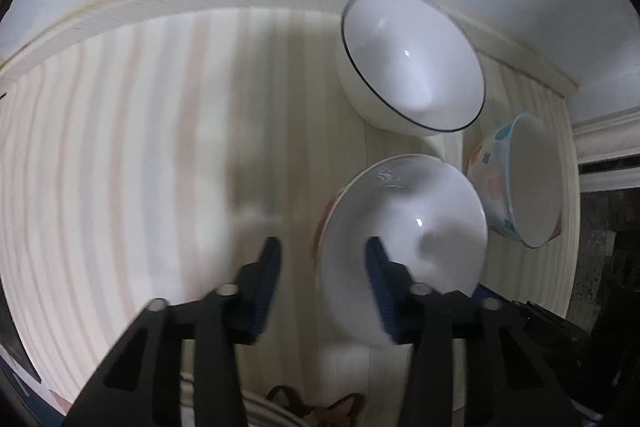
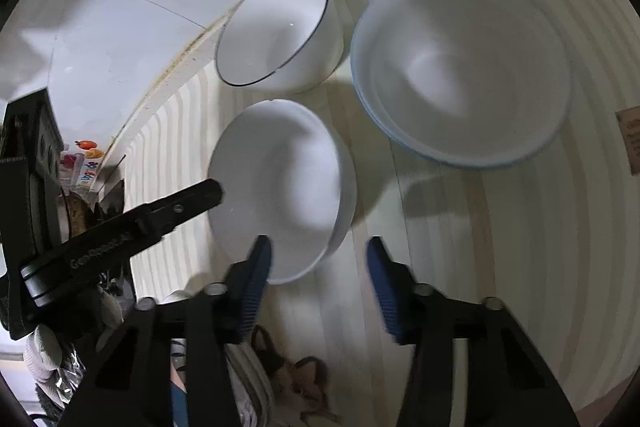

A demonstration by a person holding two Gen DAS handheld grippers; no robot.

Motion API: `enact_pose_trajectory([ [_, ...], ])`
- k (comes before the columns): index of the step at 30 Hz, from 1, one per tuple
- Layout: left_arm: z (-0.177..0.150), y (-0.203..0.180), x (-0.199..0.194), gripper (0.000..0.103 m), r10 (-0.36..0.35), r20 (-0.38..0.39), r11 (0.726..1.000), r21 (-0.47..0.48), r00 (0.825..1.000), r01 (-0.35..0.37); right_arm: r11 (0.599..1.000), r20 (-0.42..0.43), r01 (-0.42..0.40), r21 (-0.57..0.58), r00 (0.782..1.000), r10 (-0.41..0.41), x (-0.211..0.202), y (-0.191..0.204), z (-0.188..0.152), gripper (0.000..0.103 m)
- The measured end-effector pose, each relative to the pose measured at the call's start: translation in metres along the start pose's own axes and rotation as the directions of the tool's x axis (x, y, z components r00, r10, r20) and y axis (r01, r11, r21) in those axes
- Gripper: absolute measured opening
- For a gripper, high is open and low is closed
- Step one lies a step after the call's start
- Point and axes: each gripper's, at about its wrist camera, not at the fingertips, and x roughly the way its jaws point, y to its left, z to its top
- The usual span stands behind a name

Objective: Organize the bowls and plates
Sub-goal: 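Reach to the white bowls and grasp one bowl's rim, then lift the plain white bowl and carry it toward the blue-dot bowl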

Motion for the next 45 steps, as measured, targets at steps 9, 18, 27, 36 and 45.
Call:
enact_pose_trajectory([
  [9,-0.001,-0.012,0.006,0.022,0.028,-0.008,0.999,0.036,1.000,-0.028,0.999,0.000,0.045,-0.012,0.999,-0.045,0.016,0.005,0.011,0.018],
  [18,-0.024,-0.033,-0.026,0.022,0.038,0.041,0.997,0.063,0.998,-0.040,0.997,0.008,0.039,-0.060,0.999,-0.039,-0.002,0.015,0.000,0.018],
  [27,-0.087,-0.058,-0.051,0.022,0.019,0.041,0.993,0.115,0.999,-0.024,0.994,-0.008,0.039,-0.103,0.999,-0.040,-0.042,0.005,-0.046,0.018],
  [36,-0.137,-0.065,-0.026,0.022,0.002,-0.048,0.993,0.117,0.999,0.003,0.995,-0.046,0.052,-0.091,0.997,-0.057,-0.053,-0.025,-0.099,0.018],
  [45,-0.158,-0.080,-0.004,0.022,0.022,-0.087,0.989,0.146,0.996,-0.009,0.996,-0.100,0.064,-0.055,0.993,-0.069,-0.038,-0.050,-0.129,0.018],
])
